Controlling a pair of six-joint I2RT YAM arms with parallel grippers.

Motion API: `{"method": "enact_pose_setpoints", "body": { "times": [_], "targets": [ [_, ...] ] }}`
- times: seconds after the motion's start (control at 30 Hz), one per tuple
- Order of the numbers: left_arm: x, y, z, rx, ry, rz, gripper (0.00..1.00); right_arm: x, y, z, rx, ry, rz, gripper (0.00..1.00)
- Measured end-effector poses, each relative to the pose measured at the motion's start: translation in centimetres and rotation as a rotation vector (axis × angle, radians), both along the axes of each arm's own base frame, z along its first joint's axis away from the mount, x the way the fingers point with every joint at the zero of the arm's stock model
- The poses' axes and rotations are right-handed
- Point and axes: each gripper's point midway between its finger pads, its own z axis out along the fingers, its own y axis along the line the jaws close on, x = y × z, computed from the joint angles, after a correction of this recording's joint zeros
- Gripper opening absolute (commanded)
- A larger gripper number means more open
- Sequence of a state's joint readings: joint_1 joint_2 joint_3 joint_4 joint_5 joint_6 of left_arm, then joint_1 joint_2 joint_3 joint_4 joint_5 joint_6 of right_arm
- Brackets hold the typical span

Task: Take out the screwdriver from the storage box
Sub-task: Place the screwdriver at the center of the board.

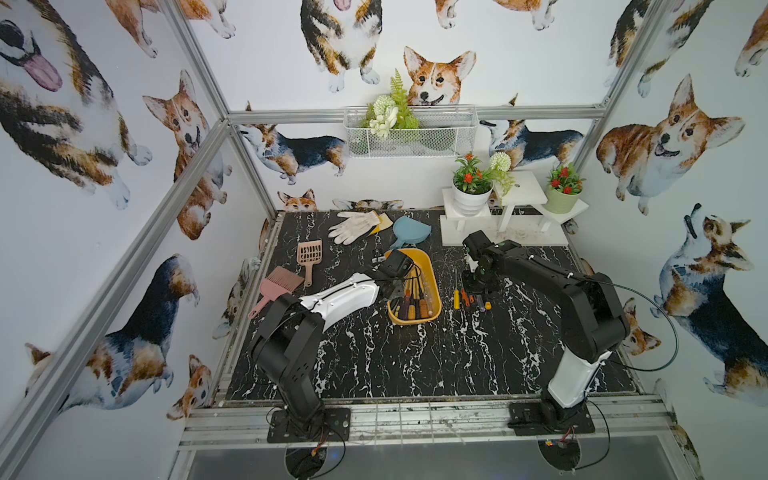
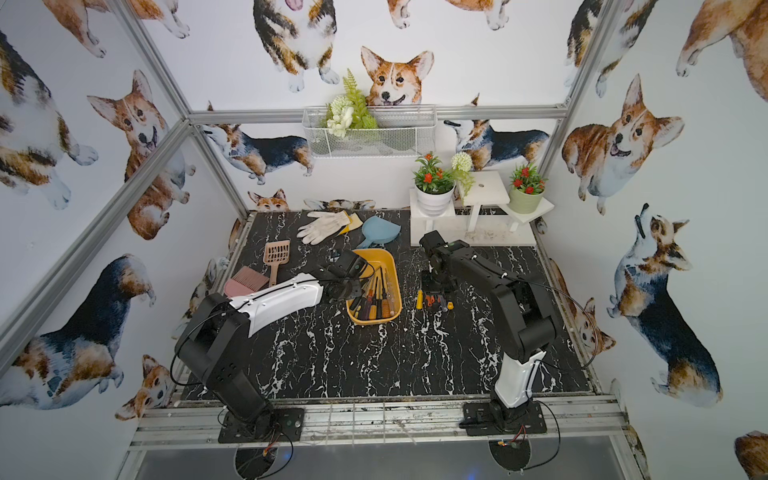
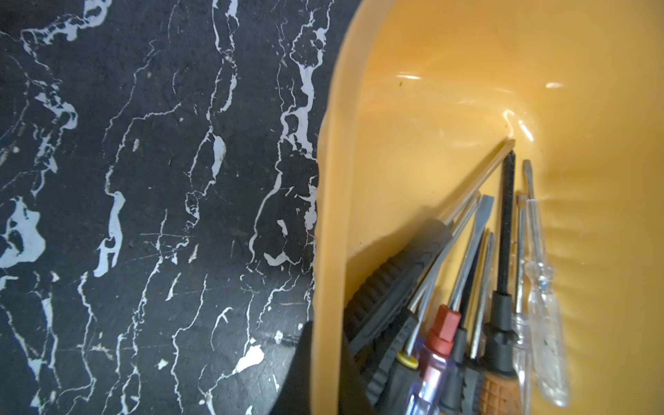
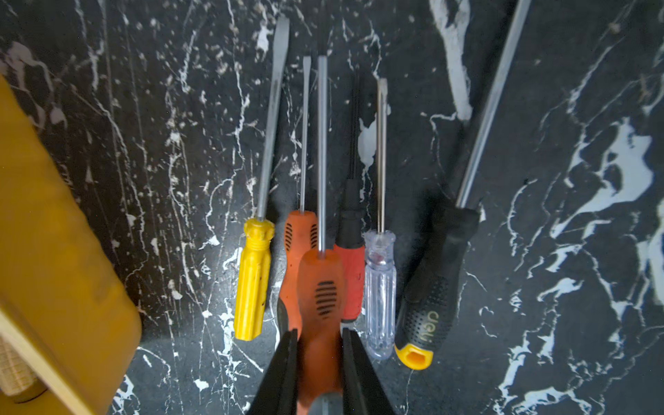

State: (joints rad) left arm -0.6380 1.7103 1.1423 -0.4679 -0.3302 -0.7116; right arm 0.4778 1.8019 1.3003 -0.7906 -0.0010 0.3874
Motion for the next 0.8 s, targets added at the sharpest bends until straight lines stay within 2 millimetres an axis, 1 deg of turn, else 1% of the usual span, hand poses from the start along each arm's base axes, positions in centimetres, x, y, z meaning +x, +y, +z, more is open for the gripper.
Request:
{"method": "enact_pose_setpoints", "body": {
  "times": [0.2,0.3,0.4,0.43,0.53,0.8],
  "targets": [
    [0.0,0.0,0.0,0.001,-0.001,-0.001,0.00,-0.1,-0.1,-1.2,-0.017,0.031,0.006,0.01],
    [0.0,0.0,0.0,0.002,0.000,-0.002,0.00,-0.2,-0.1,-1.4,-0.022,0.040,0.008,0.10],
    [0.0,0.0,0.0,0.002,0.000,-0.002,0.00,-0.1,-0.1,-1.5,-0.028,0.042,0.015,0.25],
    [0.0,0.0,0.0,0.002,0.000,-0.002,0.00,-0.2,-0.2,-1.6,-0.034,0.045,0.014,0.29],
    [0.0,0.0,0.0,0.001,0.000,-0.002,0.00,-0.3,-0.2,-1.6,-0.032,0.049,0.015,0.34],
    [-0.3,0.2,-0.2,0.004,0.005,0.000,0.00,-0.3,-0.2,-1.3,-0.025,0.042,0.015,0.43]
  ]
}}
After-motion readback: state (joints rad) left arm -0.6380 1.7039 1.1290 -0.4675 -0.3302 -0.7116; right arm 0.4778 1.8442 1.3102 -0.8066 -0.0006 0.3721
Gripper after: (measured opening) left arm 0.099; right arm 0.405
